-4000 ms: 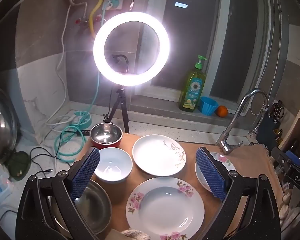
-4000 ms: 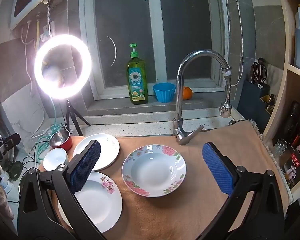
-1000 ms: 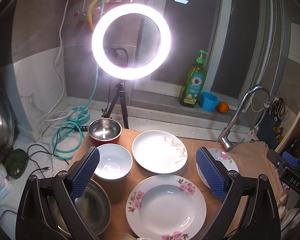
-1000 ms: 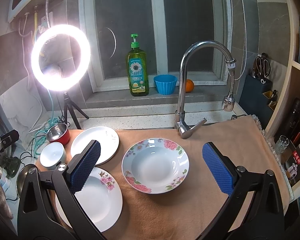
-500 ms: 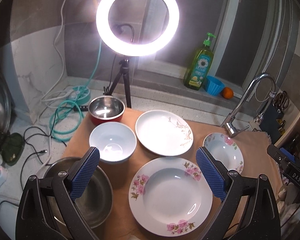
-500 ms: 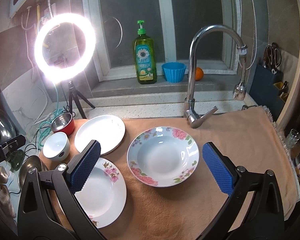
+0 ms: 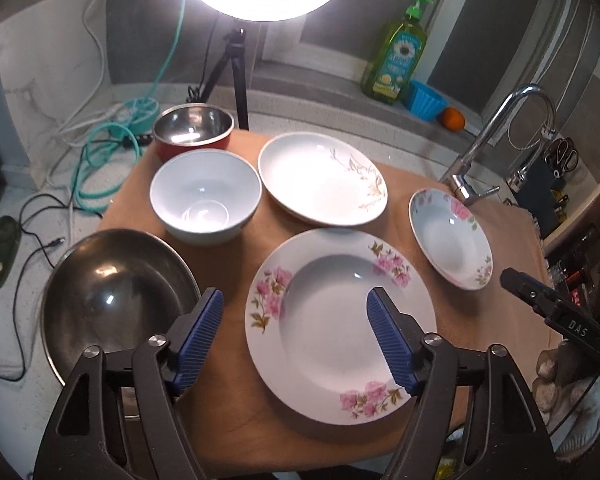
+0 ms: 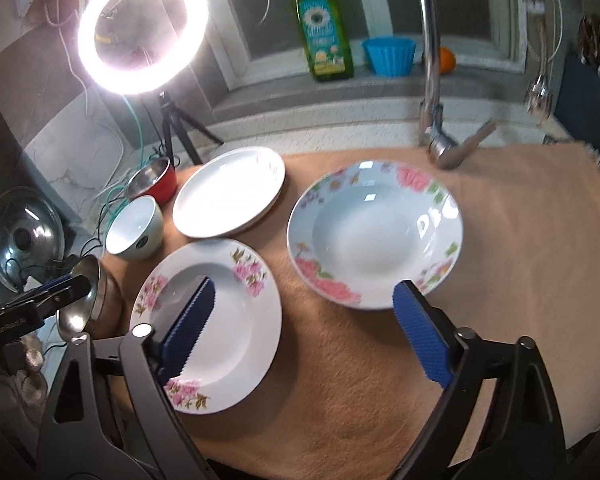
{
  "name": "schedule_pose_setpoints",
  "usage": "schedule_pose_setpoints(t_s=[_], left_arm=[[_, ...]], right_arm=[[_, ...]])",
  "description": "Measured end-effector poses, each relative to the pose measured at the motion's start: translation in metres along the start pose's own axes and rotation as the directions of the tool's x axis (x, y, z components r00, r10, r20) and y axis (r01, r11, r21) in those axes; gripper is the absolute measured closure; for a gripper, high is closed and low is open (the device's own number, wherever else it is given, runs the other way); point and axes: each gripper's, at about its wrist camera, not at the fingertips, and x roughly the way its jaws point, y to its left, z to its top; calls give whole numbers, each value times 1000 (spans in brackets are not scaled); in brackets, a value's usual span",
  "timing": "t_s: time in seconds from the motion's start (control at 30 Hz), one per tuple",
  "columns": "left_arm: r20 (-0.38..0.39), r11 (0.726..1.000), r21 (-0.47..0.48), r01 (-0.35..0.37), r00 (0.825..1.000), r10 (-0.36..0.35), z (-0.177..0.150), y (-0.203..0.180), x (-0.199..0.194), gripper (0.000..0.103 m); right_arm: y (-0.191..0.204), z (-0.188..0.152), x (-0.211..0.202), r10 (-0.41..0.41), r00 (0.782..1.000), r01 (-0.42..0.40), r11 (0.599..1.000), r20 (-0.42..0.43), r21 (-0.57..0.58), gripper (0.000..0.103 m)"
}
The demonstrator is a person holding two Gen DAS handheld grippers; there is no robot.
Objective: Organize plates and bowls
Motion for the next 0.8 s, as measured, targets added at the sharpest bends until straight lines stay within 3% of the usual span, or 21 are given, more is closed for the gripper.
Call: schedule_pose_setpoints(t_s=[0.17, 0.37, 0.47, 0.8], left_arm=[[-79, 998, -11, 60, 995, -61, 4, 9, 17, 47], [-169, 996, -25, 89, 981, -92, 13, 21, 41, 53], [-200, 995, -36, 91, 975, -97, 17, 26, 50, 60], [-280, 995, -54, 84, 955, -96, 26, 28, 76, 62]], right_arm=[[-7, -12, 23, 84, 992, -77, 995, -99, 69, 42], [-8, -25, 44, 137, 979, -121, 986, -148, 115, 53], [-6, -27, 50, 156, 973, -133, 981, -168, 140, 58], [-15, -31, 73, 217, 954, -161, 953, -208, 256, 71]])
